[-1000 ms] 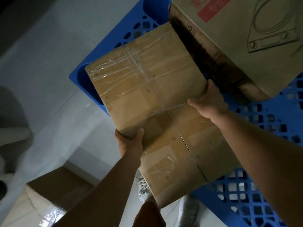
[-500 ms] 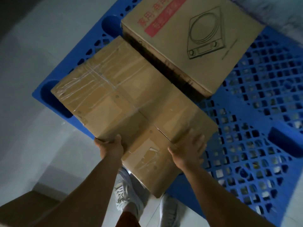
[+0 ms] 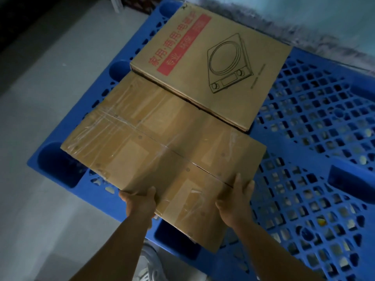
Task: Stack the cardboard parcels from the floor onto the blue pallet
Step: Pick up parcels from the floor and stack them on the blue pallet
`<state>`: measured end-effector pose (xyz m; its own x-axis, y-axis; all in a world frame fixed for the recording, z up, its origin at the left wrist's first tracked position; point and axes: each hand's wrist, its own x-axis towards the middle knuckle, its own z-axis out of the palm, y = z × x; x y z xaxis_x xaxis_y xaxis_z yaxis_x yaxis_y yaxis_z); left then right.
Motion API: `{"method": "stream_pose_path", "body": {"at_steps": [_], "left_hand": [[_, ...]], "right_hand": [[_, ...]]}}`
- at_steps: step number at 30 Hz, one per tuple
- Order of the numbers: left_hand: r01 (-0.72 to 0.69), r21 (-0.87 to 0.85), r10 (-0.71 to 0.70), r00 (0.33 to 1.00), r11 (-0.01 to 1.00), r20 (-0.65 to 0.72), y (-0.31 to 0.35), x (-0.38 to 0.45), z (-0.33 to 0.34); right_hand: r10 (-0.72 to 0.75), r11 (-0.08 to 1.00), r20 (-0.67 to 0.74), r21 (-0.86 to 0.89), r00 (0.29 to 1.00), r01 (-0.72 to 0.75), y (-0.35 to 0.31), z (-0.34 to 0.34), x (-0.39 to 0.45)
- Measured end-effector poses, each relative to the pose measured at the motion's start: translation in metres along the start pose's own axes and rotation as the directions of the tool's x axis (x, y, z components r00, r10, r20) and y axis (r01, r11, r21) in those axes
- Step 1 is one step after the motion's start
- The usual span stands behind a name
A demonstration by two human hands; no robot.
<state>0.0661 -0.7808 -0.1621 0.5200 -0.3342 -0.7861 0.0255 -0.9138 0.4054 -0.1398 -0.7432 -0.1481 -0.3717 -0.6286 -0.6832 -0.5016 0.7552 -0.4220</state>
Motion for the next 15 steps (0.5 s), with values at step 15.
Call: {"method": "stream_pose_path", "body": {"at_steps": [15], "left_hand": [[0.087, 0.055, -0.089, 0.995, 0.995, 0.038, 0.024, 0.0, 0.038]], "right_hand": [[-0.028, 0.994, -0.01, -0.104, 1.0, 0.027, -0.022, -0.04, 0.043]]}}
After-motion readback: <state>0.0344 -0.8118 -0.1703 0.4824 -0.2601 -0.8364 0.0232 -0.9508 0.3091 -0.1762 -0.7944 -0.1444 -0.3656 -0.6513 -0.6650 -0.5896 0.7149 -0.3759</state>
